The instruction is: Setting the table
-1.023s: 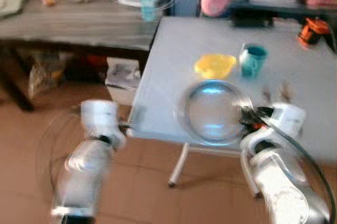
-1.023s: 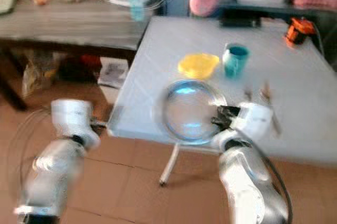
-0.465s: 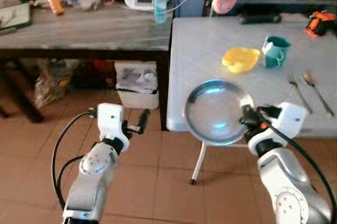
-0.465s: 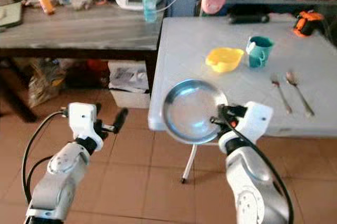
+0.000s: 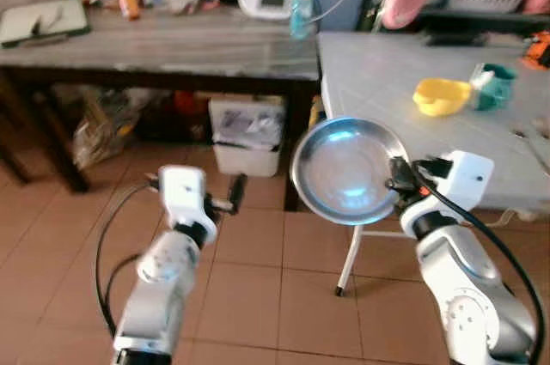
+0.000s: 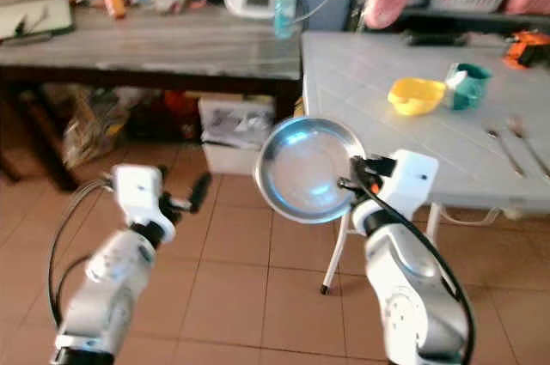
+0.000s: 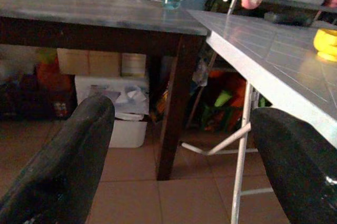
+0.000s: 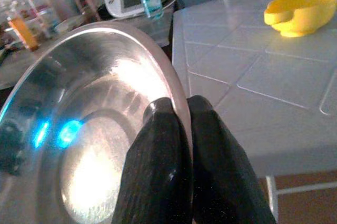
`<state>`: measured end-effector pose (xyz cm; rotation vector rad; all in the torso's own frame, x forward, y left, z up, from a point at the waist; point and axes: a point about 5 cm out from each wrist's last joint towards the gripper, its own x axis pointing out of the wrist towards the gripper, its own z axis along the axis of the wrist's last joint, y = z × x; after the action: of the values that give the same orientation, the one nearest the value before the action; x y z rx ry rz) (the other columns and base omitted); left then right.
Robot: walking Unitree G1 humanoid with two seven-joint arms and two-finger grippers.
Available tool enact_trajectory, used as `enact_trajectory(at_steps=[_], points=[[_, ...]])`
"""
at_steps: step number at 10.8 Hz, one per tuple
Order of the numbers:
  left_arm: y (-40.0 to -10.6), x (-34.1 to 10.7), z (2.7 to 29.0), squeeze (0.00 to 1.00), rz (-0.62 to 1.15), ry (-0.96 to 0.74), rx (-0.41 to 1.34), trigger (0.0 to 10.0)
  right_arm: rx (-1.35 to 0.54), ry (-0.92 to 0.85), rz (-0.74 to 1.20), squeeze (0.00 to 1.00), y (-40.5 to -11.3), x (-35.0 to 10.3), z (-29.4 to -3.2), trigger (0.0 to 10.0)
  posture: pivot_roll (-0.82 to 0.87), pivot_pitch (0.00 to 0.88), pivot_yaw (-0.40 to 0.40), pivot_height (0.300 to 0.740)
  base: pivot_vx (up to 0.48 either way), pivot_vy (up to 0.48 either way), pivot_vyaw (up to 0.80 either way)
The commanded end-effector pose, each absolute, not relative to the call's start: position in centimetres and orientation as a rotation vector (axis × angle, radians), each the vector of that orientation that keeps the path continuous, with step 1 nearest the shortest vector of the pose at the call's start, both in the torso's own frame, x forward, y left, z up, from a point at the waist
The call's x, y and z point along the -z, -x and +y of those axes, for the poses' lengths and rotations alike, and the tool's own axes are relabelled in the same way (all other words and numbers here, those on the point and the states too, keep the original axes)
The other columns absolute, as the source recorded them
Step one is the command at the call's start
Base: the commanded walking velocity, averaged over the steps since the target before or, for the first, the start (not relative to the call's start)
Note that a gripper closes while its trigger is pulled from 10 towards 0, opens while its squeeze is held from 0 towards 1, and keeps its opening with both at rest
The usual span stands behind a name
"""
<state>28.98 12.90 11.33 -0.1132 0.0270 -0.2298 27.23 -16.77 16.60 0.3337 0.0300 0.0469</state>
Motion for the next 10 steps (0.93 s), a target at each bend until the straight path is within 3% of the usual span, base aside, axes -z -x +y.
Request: enact_trajectory(at_steps=[1, 3, 8, 10], points=[[-29.1, -11.5, 13.5, 0.0, 0.013, 0.092, 0.205, 10.0, -0.073, -0.341, 0.015, 0.0, -27.4, -17.0, -16.3, 10.0, -0.07, 0.029, -0.047, 0.74, 0.0, 0.48, 0.0], [-29.0, -11.4, 13.6, 0.0, 0.008, 0.07, 0.209, 10.0, -0.061, -0.346, 0.016, 0.0, -27.5, -16.8, -16.2, 10.0, -0.07, 0.032, -0.023, 0.74, 0.0, 0.48, 0.0], [-29.3, -12.7, 13.8, 0.0, -0.076, 0.091, 0.275, 10.0, -0.034, -0.341, -0.015, 0.0, -27.4, -16.7, -16.3, 10.0, -0.06, 0.028, 0.012, 0.74, 0.0, 0.0, 0.0], [-28.8, -12.6, 13.0, 0.0, -0.073, 0.115, 0.317, 10.0, -0.03, -0.335, -0.021, 0.0, -27.4, -16.7, -16.4, 10.0, -0.06, 0.036, 0.014, 0.74, 0.396, 0.0, 0.0]])
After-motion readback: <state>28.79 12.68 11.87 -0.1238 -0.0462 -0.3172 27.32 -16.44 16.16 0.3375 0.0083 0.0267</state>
